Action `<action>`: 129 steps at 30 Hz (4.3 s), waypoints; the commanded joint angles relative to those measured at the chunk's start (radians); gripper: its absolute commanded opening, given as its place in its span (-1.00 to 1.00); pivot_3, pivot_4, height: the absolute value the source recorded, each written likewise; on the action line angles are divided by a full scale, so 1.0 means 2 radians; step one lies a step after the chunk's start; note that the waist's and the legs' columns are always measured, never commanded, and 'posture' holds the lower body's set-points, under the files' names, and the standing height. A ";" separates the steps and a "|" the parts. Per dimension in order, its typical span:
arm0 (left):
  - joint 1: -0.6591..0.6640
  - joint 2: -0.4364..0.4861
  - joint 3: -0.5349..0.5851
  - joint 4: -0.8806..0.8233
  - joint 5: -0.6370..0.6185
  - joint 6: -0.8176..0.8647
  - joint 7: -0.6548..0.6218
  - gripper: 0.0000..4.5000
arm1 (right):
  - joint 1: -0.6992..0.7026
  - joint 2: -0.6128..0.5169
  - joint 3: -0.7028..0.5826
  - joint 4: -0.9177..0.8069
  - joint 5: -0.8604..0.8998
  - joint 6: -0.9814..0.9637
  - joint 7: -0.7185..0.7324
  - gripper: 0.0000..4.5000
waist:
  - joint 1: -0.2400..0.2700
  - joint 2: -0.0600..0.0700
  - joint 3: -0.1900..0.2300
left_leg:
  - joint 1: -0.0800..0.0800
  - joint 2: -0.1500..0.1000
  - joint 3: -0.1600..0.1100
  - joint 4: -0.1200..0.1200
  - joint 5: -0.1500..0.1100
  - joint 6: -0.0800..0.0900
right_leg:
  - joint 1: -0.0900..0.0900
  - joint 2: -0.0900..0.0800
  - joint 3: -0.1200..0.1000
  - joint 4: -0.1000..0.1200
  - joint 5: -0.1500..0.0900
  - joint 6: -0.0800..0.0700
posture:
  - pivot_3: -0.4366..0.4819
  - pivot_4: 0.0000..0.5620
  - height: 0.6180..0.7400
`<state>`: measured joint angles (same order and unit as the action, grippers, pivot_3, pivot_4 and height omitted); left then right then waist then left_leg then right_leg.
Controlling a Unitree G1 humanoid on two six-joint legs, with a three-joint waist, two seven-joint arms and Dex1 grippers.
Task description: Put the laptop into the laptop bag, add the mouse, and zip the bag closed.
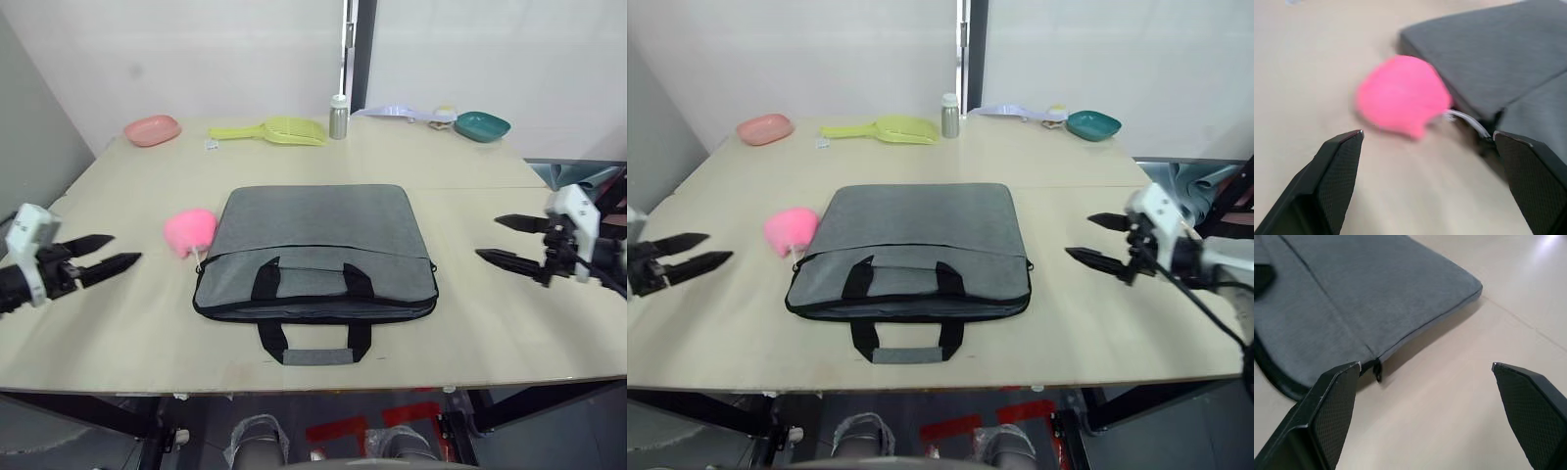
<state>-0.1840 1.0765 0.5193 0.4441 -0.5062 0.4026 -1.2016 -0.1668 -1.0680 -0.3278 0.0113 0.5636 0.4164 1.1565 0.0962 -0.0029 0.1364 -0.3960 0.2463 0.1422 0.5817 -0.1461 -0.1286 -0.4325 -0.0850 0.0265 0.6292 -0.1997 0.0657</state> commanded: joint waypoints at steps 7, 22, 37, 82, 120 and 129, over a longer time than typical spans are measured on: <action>-0.088 0.048 -0.034 0.191 0.054 -0.103 -0.060 0.98 | -0.068 -0.030 -0.028 0.058 0.022 -0.004 0.079 1.00 | -0.001 0.000 0.000 | 0.000 0.000 0.000 0.002 0.000 0.001 | 0.000 0.000 0.000 0.002 0.000 -0.001 | -0.05 -0.47 1.00; -0.183 -0.019 -0.092 0.202 0.077 -0.118 -0.042 0.98 | -0.230 0.196 0.147 -0.101 0.056 0.132 -0.079 1.00 | 0.000 -0.001 -0.001 | 0.001 0.001 0.000 0.005 0.000 0.000 | -0.001 0.000 0.001 0.009 0.000 -0.002 | -0.05 -0.47 1.00; -0.354 -0.125 -0.190 0.338 0.183 -0.190 0.048 1.00 | -0.301 0.402 0.370 0.149 -0.176 -0.121 -0.056 -0.98 | -0.001 -0.003 -0.001 | -0.003 0.000 -0.004 0.006 0.001 -0.002 | -0.001 -0.001 -0.003 0.008 0.000 -0.003 | -0.05 -0.47 1.00; 0.024 0.021 -0.142 -0.047 0.101 0.010 -0.144 -0.98 | -0.282 0.475 0.369 0.302 -0.291 -0.183 -0.110 -1.00 | -0.028 -0.003 -0.003 | 0.005 0.001 -0.002 -0.002 0.001 -0.003 | 0.000 0.000 -0.001 0.009 -0.001 -0.004 | -0.05 -0.47 1.00; 0.154 -0.068 -0.163 -0.360 -0.062 0.217 -0.011 -0.98 | -0.276 0.500 0.366 0.305 -0.300 -0.163 -0.132 -1.00 | -0.029 0.001 -0.006 | 0.007 0.001 -0.001 -0.006 0.001 -0.005 | -0.001 0.003 0.001 0.006 -0.002 -0.006 | -0.05 -0.47 1.00; 0.154 -0.102 -0.190 -0.402 -0.084 0.246 0.022 -0.98 | -0.275 0.503 0.367 0.311 -0.304 -0.165 -0.136 -1.00 | -0.030 0.001 -0.009 | 0.007 0.001 -0.001 -0.008 0.001 -0.005 | 0.000 0.003 0.001 0.004 -0.002 -0.006 | -0.05 -0.47 1.00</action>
<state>0.1210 0.8846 0.1900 -0.3172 -0.6414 0.8839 -1.1570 -0.7464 -0.0642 0.3875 0.5780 -0.0080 0.0546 0.9021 0.0372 -0.0006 0.1182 -0.3822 0.2486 0.1414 0.5647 -0.1449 -0.1379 -0.4332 -0.0786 0.0290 0.6360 -0.2040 0.0547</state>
